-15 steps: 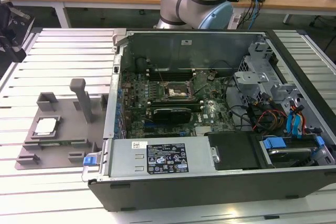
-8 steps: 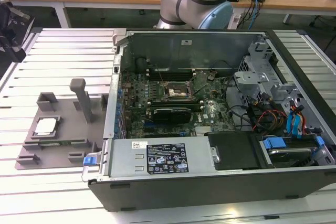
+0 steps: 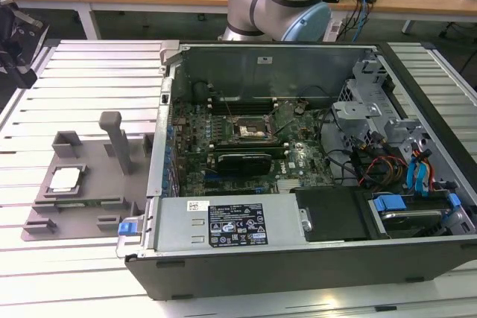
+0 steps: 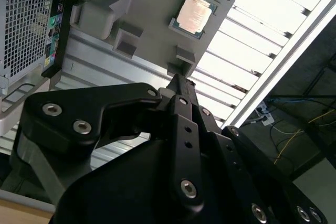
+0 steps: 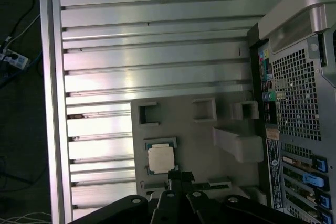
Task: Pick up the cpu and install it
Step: 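Pick up the cpu and move it towards the insertion slot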
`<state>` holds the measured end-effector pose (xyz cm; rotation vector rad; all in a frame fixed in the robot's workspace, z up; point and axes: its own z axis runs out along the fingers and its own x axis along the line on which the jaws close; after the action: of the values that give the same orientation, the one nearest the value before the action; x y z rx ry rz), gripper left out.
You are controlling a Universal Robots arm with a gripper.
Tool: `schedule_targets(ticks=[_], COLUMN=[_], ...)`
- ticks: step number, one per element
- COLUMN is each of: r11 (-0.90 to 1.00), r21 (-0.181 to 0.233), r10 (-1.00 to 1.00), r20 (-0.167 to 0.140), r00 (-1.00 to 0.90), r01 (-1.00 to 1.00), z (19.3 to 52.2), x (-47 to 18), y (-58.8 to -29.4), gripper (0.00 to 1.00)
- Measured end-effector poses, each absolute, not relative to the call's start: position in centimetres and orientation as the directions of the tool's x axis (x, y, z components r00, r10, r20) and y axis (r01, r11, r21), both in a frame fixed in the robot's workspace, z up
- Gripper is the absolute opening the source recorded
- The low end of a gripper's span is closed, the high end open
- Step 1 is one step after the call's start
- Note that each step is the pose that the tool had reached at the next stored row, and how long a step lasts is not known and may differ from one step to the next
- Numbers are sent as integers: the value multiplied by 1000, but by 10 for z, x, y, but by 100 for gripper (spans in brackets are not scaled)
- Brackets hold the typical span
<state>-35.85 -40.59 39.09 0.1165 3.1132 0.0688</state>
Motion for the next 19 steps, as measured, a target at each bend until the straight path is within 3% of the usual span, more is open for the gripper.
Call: schedule_targets(ticks=[2, 4, 6, 7, 8, 9, 19], r11=[996, 996, 996, 996, 998, 999, 1000], r21=[45, 45, 45, 38, -5, -16, -17], r10=[75, 75, 75, 75, 55, 27, 11], r20=[-24, -24, -24, -24, -27, -28, -28], r00=[-997, -997, -997, -997, -998, -999, -1000], r01=[74, 74, 74, 74, 55, 27, 12], z=[391, 391, 391, 391, 391, 391, 379], x=[-359, -359, -359, -359, -359, -359, -359], y=[-406, -406, -406, -406, -406, -406, -406], gripper=[24, 48, 60, 60, 60, 60, 60])
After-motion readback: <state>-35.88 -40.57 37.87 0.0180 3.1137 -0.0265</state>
